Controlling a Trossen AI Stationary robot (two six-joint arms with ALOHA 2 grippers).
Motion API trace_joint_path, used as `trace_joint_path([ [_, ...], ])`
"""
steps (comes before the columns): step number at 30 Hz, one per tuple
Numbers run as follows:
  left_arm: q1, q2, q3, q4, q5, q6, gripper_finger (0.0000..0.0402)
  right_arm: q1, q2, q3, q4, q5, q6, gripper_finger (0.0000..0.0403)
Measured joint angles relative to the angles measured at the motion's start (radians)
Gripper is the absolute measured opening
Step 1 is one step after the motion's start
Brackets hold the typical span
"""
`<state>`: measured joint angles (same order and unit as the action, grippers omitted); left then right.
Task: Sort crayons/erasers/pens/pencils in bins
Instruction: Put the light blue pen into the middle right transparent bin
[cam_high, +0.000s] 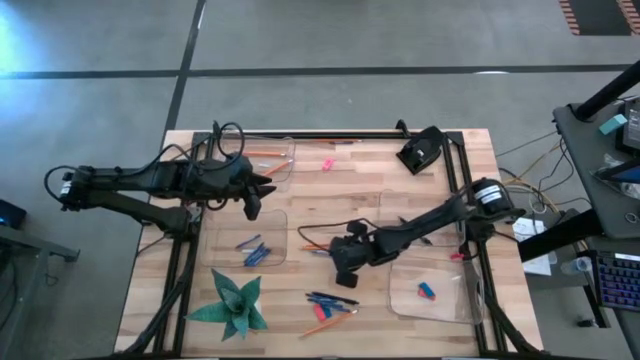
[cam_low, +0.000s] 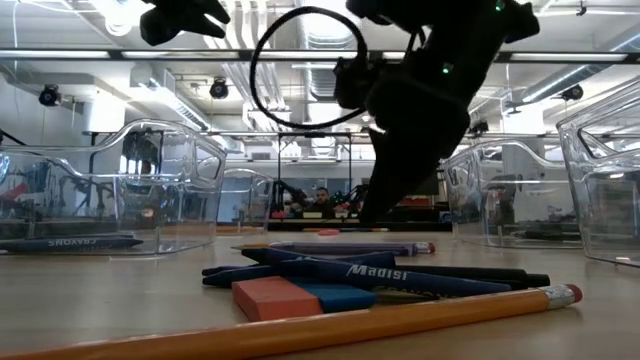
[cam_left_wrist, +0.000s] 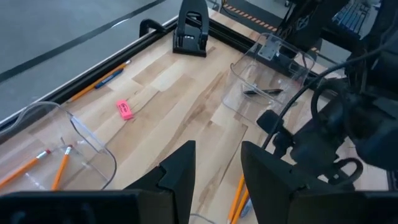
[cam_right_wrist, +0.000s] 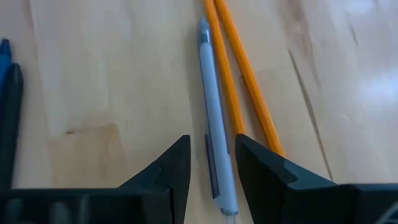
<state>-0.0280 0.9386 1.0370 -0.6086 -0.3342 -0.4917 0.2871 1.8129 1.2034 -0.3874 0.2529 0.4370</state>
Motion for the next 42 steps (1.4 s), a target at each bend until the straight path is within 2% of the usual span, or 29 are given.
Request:
trace_joint_path([
  [8,0.0,0.0,0.0,0.0,0.0,-0.001,0.0115,-0.018,0.067,0.016,0.005,-0.003,-0.026,0.0111],
  [18,0.0,0.0,-0.004,-0.001,0.0,0.0,0.0115,-0.058,0.071,0.017,0.013,-0.079,-0.01,0.0107],
  [22,0.0,0.0,-0.009,-0.001,0.0,0.0,0.0115,-0.085,0.07,0.017,0.013,-0.148,0.021,0.0087],
  [30,0.0,0.0,-0.012,-0.001,-0.001,0.0,0.0115,-0.089,0.069,0.016,0.012,-0.183,0.007,0.0028],
  [35,0.0,0.0,-0.012,-0.001,-0.002,0.001,0.0115,-0.089,0.067,0.027,0.005,-0.234,-0.004,0.0027],
  [42,0.0,0.0,-0.012,-0.001,-0.004,0.006,0.0115,-0.093,0.022,0.083,-0.04,-0.244,-0.061,0.0028],
])
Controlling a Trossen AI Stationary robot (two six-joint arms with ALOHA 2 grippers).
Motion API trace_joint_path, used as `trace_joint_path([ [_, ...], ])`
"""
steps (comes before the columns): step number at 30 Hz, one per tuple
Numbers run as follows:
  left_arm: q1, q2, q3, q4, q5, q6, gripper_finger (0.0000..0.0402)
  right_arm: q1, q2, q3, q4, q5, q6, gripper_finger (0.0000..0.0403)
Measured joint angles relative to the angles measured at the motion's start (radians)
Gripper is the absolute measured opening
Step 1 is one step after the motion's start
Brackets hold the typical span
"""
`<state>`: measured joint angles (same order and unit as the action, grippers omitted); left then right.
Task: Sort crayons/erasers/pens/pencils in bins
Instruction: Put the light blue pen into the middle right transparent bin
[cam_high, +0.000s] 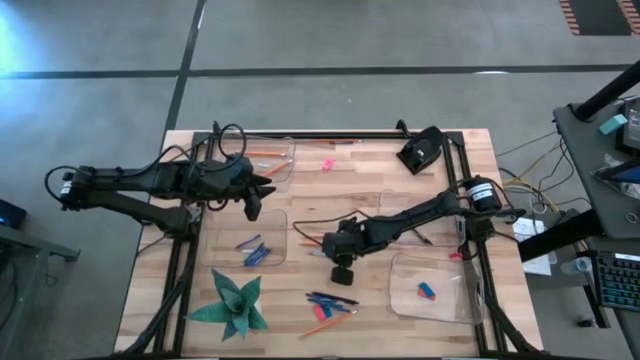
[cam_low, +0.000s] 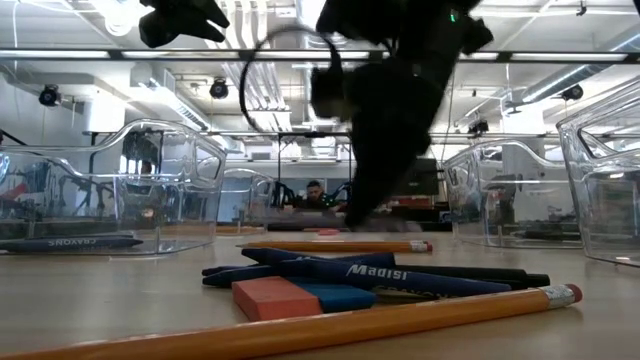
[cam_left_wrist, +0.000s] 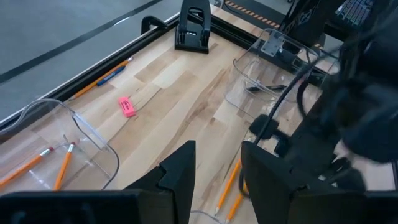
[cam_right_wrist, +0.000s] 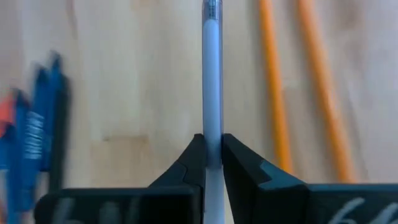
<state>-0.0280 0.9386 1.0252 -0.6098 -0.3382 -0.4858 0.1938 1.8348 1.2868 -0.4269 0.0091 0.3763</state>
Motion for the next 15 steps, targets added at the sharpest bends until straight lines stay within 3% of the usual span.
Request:
trace_joint_path([
  [7,0.0,0.0,0.0,-0.01,0.003,0.001,0.0115,-0.014,-0.112,0.072,-0.193,0.026,-0.062,0.0028],
  [15,-0.001,0.002,-0.005,-0.009,0.019,-0.006,0.0115,-0.013,-0.363,0.044,-0.464,0.07,-0.005,0.0028],
])
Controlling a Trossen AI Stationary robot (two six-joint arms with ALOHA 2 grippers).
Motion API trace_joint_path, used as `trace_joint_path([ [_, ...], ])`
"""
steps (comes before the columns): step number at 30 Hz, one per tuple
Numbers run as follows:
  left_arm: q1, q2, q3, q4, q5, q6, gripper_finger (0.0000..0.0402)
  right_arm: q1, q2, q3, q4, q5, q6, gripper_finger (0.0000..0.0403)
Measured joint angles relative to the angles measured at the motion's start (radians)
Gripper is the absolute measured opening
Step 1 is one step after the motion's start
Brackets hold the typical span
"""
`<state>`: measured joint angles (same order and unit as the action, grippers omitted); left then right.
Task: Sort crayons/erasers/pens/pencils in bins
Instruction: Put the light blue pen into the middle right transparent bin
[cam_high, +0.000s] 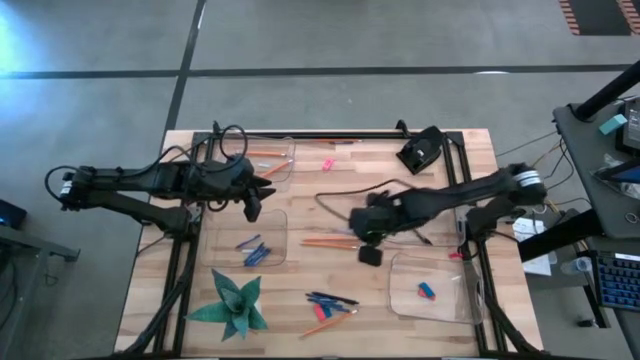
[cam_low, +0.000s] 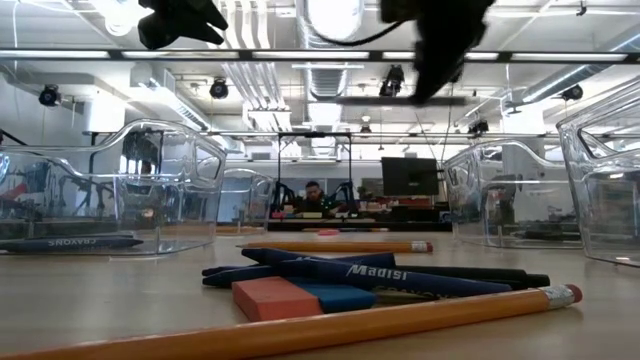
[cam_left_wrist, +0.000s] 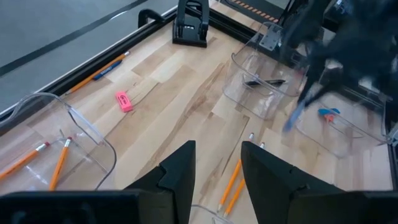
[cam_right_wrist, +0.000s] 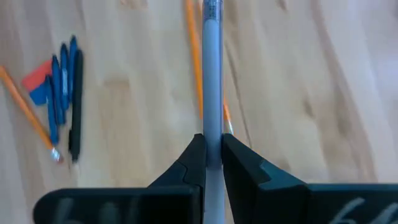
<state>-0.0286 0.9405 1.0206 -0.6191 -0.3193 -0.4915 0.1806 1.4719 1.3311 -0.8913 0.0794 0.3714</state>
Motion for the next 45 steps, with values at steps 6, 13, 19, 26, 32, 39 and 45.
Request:
trace_joint_path([
  [6,-0.001,0.001,0.0,-0.001,0.001,0.0,0.0115,0.0,-0.18,-0.09,-0.254,0.056,0.18,0.0028],
  [13,0.0,0.001,-0.008,-0.001,0.001,0.005,0.0115,0.0,-0.363,-0.308,-0.298,0.063,0.394,0.0028],
  [19,0.0,0.001,-0.014,0.001,0.001,0.007,0.0115,0.0,-0.433,-0.536,-0.238,0.066,0.525,0.0028],
  [26,0.0,0.003,-0.014,0.009,-0.006,0.006,0.0115,0.0,-0.435,-0.667,-0.094,0.073,0.562,0.0029],
  [32,0.0,0.004,-0.014,0.009,-0.029,0.006,0.0115,0.0,-0.422,-0.717,-0.082,0.085,0.58,0.0043],
  [39,0.0,0.005,-0.014,0.009,-0.029,0.006,0.0115,0.0,-0.425,-0.743,-0.07,0.085,0.618,0.0053],
  [45,0.0,0.005,-0.014,0.009,-0.029,0.006,0.0115,0.0,-0.425,-0.744,-0.068,0.085,0.632,0.0054],
])
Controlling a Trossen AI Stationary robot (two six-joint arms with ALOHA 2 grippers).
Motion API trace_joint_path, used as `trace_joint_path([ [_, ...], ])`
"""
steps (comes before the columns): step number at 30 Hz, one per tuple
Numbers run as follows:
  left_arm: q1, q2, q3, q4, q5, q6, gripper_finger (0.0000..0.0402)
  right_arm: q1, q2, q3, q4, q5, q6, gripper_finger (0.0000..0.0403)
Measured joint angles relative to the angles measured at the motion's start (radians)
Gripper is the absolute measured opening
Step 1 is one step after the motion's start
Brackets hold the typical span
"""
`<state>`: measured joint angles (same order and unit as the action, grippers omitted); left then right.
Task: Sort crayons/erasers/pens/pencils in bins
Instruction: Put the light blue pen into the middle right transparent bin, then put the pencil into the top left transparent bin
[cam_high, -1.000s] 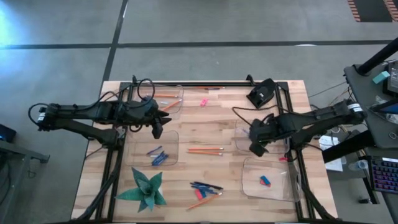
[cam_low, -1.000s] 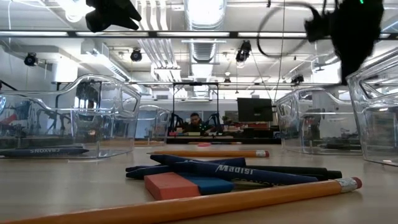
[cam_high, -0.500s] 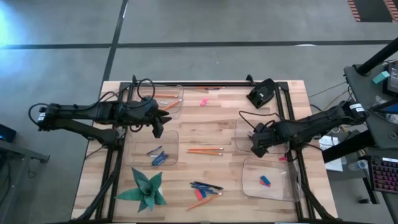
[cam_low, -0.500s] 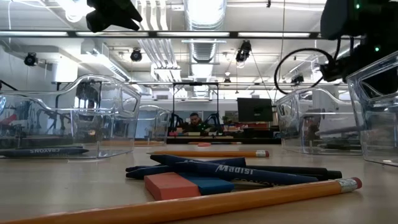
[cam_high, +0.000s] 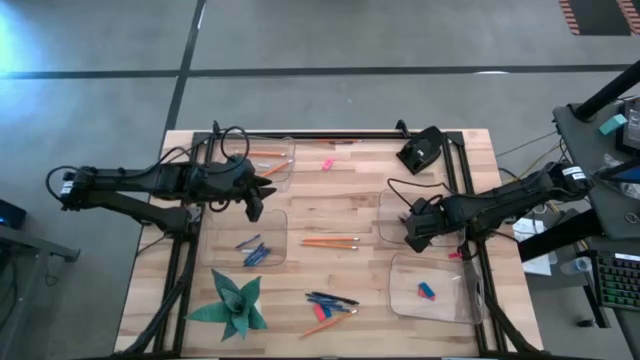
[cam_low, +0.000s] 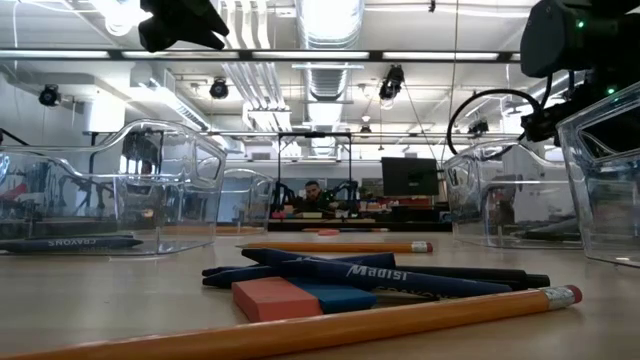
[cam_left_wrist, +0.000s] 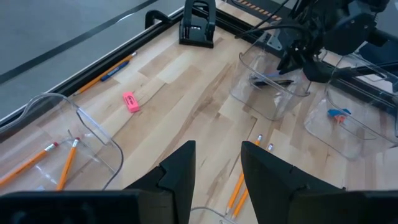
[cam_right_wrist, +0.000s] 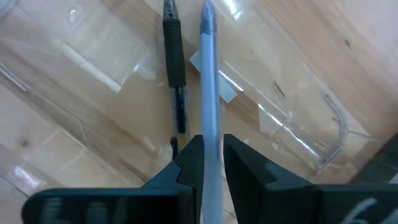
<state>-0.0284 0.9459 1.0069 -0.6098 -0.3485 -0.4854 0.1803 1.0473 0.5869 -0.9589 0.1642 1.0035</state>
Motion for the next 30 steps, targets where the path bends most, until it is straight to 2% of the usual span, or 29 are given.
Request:
trace_joint_path([
  [7,0.0,0.0,0.0,0.0,0.0,-0.001,0.0115,0.0,0.0,0.026,-0.018,-0.008,0.002,0.0054],
  [13,0.0,0.0,0.0,0.0,0.0,-0.006,0.0115,0.0,0.0,0.125,-0.058,0.003,-0.019,0.0054],
  [19,0.0,0.0,0.0,0.003,0.0,-0.007,0.0115,0.0,0.001,0.272,-0.039,0.171,-0.043,0.0054],
  [24,0.0,0.0,0.002,0.014,0.0,-0.008,0.0115,0.0,0.003,0.36,0.095,0.299,-0.112,0.0054],
  [30,-0.001,0.0,0.003,0.031,0.0,-0.009,0.0115,0.0,0.015,0.367,0.343,0.311,-0.216,0.0054],
])
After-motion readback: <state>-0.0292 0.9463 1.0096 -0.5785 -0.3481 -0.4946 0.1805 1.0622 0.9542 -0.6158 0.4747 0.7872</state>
